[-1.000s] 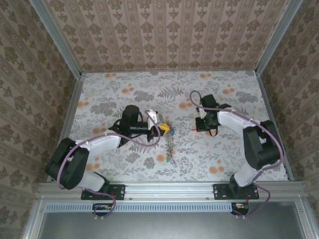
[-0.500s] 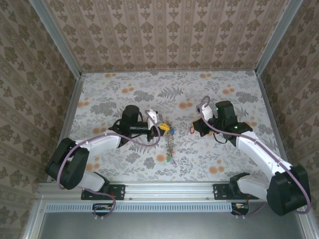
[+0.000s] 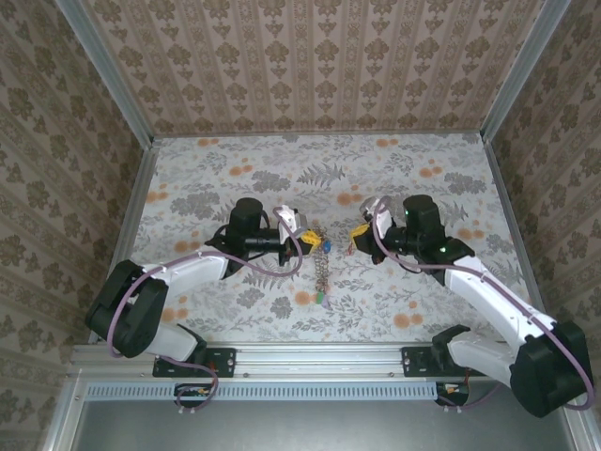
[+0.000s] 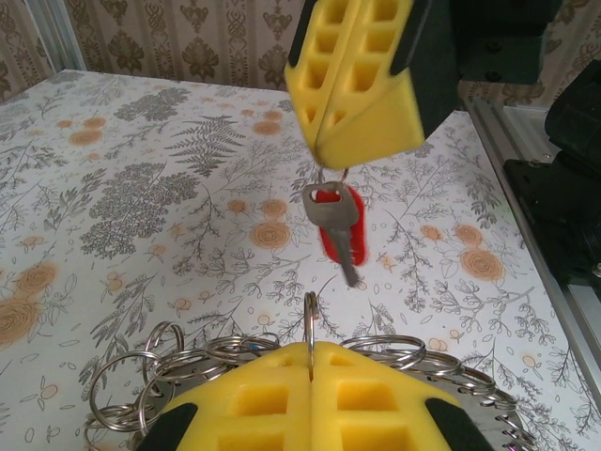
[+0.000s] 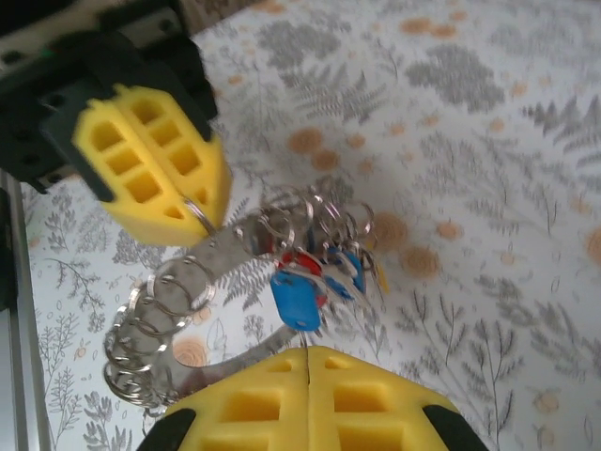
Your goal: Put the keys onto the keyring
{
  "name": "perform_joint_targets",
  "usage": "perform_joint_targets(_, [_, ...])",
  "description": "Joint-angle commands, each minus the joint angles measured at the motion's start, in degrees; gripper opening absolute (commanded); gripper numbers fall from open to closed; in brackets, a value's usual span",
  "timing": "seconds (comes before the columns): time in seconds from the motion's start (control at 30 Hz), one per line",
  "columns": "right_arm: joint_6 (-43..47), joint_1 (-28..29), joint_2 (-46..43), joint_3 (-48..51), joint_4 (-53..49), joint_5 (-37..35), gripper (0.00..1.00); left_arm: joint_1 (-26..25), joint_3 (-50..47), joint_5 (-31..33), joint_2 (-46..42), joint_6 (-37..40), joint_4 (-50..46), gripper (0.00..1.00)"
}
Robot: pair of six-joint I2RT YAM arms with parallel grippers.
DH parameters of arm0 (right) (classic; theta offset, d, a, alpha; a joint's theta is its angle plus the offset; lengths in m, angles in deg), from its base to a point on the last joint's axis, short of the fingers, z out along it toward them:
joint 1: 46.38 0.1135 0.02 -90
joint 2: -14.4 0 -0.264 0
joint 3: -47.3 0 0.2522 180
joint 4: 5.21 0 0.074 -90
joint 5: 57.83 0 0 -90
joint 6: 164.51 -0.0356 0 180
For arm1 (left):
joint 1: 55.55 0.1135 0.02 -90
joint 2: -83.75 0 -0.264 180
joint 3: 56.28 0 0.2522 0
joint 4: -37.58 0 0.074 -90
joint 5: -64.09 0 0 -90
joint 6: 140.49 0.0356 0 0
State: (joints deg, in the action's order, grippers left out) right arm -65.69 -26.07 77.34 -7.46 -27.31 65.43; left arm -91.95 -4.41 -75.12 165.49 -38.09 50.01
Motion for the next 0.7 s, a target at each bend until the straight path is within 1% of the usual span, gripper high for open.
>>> perform_joint_targets(0.0, [-6.14,0.26,4.72,-5.63,-11.92,-5.5,0.0,-0.34,0.21,0.12,-1.58,0.02,1.65,0.0])
perform_joint_targets(0.07, [-8.04,0.34,8.16,-8.87,-19.65,-4.98,0.0,-0.25,0.19,0.46,-1.79,0.42,1.03,0.0])
perform_joint_targets(0.13, [-11.76,0.41,10.25,-10.44,-25.38,-5.98,0.0,-0.16,0.19,0.51,-2.15,0.73,0.65,0.0])
perform_joint_targets(0.23, [-15.17,1.03,11.13,-9.36,-29.01,-7.43,0.0,-0.16,0.33,0.52,-2.11,1.24,0.18,0.0])
perform_joint_targets(0.3, [-15.71,1.15,11.95,-9.36,-32.26,-7.65,0.0,-0.03,0.55,0.35,-2.19,1.31,-0.34,0.0])
perform_joint_targets(0.37, [-16.83,1.13,12.81,-9.14,-33.67,-8.27,0.0,-0.07,0.48,0.11,-2.28,1.39,-0.38,0.0])
perform_joint_targets(0.43, [-16.74,1.08,15.55,-10.03,-33.85,-8.33,0.0,-0.07,0.52,-0.01,-2.07,1.49,-0.29,0.0])
perform_joint_targets(0.57, [-16.08,1.07,25.59,-15.11,-35.44,-12.06,0.0,-0.07,0.76,-0.3,-1.92,1.4,-0.42,0.0])
perform_joint_targets(0.67, [-15.14,1.06,31.7,-19.19,-33.33,-13.52,0.0,-0.07,0.89,-0.57,-1.94,1.29,-0.55,0.0])
